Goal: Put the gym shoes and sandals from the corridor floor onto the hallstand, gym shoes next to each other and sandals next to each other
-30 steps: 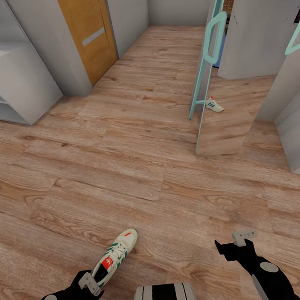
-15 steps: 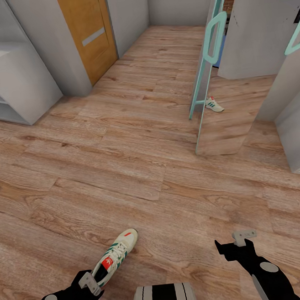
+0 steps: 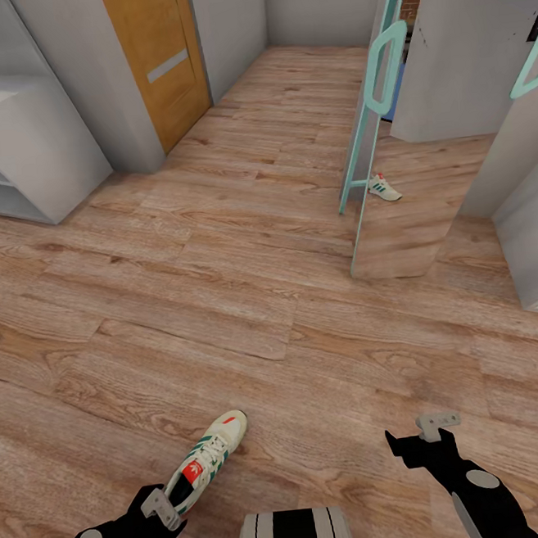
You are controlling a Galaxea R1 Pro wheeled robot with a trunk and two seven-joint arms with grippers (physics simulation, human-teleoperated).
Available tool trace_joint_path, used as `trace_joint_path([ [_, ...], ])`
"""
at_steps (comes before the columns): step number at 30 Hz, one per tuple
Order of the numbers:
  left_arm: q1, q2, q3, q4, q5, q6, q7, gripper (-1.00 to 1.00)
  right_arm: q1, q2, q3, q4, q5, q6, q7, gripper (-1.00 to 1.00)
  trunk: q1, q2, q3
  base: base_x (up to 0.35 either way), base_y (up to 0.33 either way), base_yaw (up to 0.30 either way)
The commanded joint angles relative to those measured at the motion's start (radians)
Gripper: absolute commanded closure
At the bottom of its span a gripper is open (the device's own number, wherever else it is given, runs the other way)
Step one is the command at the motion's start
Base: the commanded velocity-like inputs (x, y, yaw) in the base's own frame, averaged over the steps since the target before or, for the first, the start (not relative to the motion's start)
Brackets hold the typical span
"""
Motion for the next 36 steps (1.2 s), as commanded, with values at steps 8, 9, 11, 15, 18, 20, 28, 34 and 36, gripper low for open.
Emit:
trace_joint_path([
  [8, 0.006, 0.001, 0.001, 0.0, -0.005, -0.008, 0.0, 1.0, 0.0, 0.0, -0.002, -0.002, 0.005, 0.005, 0.007, -1.0, 0.0, 0.0, -0.001, 0.0, 0.0, 0.0],
  [9, 0.006, 0.001, 0.001, 0.0, -0.005, -0.008, 0.0, 1.0, 0.0, 0.0, -0.002, -0.002, 0.005, 0.005, 0.007, -1.0, 0.0, 0.0, -0.001, 0.0, 0.0, 0.0],
  [11, 0.006, 0.001, 0.001, 0.0, -0.005, -0.008, 0.0, 1.0, 0.0, 0.0, -0.002, -0.001, 0.005, 0.005, 0.007, -1.0, 0.0, 0.0, -0.001, 0.0, 0.0, 0.0],
  [15, 0.005, 0.001, 0.0, -0.001, -0.005, -0.008, -0.001, 1.0, 0.0, 0.0, -0.002, -0.001, 0.005, 0.005, 0.007, -1.0, 0.0, 0.0, -0.001, 0.0, 0.0, 0.0],
  [18, 0.005, 0.001, 0.0, -0.001, -0.006, -0.008, -0.001, 1.0, 0.0, 0.0, -0.002, -0.001, 0.005, 0.005, 0.007, -1.0, 0.0, 0.0, -0.001, 0.0, 0.0, 0.0],
  [20, 0.005, 0.001, 0.0, -0.001, -0.006, -0.008, -0.001, 1.0, 0.0, 0.0, -0.002, -0.001, 0.005, 0.005, 0.007, -1.0, 0.0, 0.0, -0.001, 0.0, 0.0, 0.0],
  [28, 0.005, 0.002, 0.0, -0.001, -0.004, -0.008, -0.002, 1.0, 0.0, 0.0, -0.002, -0.001, 0.005, 0.005, 0.007, -1.0, 0.0, 0.0, -0.001, 0.0, 0.0, 0.0],
  [34, 0.008, 0.002, 0.006, -0.03, -0.001, 0.0, 0.0, 1.0, 0.0, 0.0, -0.002, -0.003, 0.007, 0.004, 0.007, -1.0, 0.0, 0.0, -0.001, 0.0, 0.0, 0.0],
  [36, 0.009, 0.003, 0.008, -0.03, -0.001, 0.0, 0.0, 1.0, 0.0, -0.001, -0.002, -0.003, 0.008, 0.003, 0.007, -1.0, 0.0, 0.0, -0.001, 0.0, 0.0, 0.0],
])
